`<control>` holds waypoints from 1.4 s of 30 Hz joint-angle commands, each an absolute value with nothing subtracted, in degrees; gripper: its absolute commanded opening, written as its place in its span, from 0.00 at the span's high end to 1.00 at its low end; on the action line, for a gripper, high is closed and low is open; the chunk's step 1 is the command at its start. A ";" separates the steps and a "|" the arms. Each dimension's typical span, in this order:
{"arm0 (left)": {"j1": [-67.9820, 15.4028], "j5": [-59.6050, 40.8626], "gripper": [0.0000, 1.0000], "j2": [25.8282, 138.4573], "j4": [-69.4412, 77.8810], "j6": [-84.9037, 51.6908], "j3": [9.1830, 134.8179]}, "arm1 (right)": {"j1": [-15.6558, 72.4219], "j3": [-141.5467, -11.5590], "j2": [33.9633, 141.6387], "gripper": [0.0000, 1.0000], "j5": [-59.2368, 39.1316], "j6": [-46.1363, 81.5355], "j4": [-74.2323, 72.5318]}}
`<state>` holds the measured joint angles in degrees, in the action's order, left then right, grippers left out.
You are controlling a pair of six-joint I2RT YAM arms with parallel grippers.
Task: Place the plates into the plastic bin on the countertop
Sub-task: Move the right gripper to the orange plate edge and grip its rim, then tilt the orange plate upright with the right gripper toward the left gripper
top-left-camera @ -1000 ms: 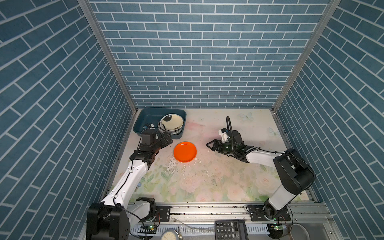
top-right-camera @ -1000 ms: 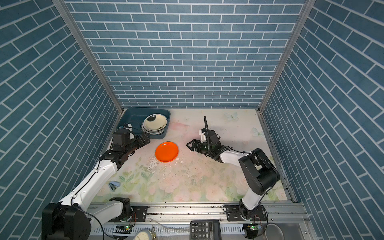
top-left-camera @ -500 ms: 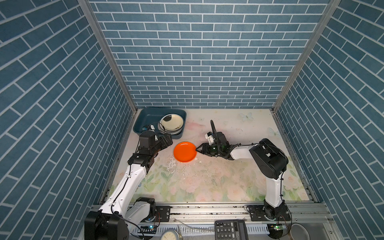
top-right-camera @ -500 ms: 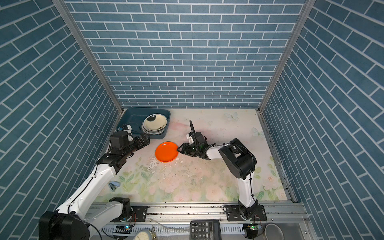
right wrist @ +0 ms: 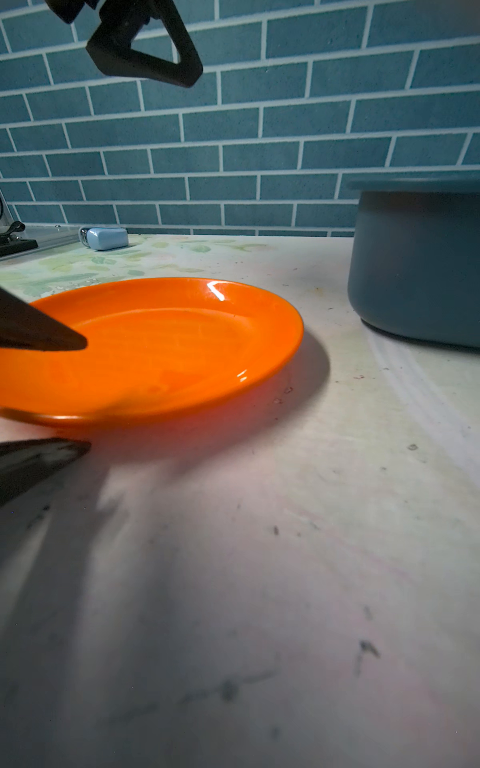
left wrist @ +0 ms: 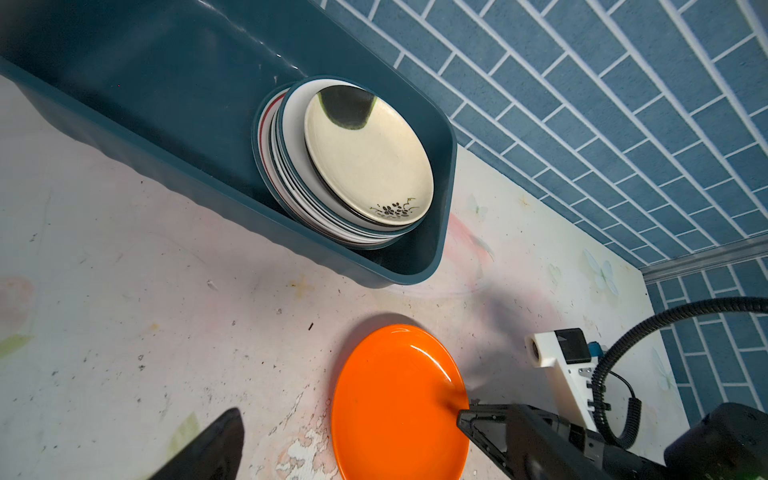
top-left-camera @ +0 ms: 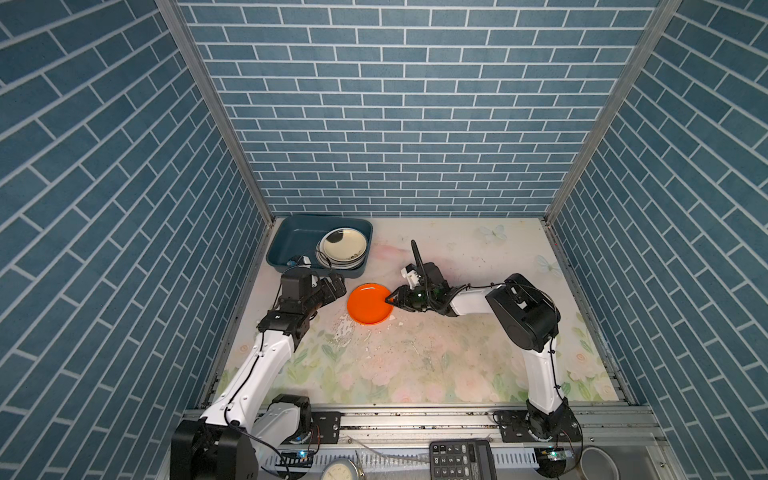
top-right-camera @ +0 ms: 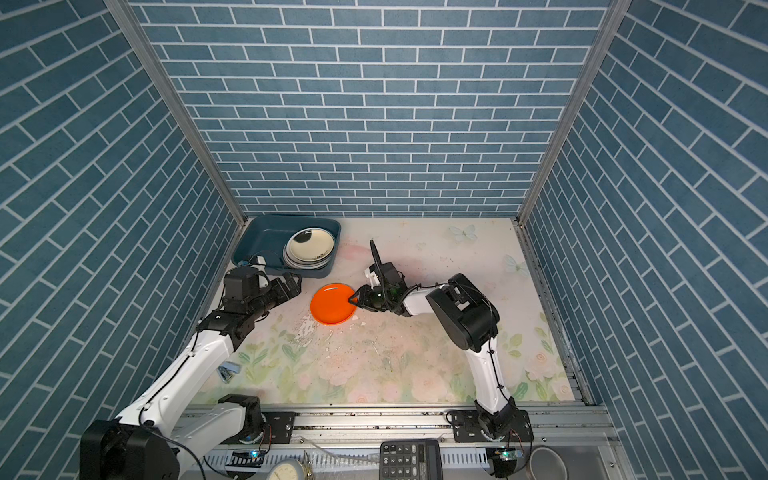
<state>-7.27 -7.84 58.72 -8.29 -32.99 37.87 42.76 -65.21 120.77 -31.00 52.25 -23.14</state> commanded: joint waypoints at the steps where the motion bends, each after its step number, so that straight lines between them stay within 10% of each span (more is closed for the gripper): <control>1: -7.20 -8.45 0.00 57.49 -8.82 -32.73 37.18 | 43.06 -66.23 122.81 0.68 -29.99 53.24 -21.44; 16: -7.21 -10.51 0.00 55.87 -9.91 -33.30 36.70 | 42.94 -59.83 118.39 1.00 -25.03 55.20 -26.64; 42: -15.03 -20.96 0.01 65.08 -8.40 -32.84 41.71 | 32.07 -48.29 86.89 1.00 -13.02 47.86 -10.39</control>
<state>-12.82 -18.70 63.33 -9.54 -32.93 38.74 32.82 -48.80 90.00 -14.76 49.10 -12.75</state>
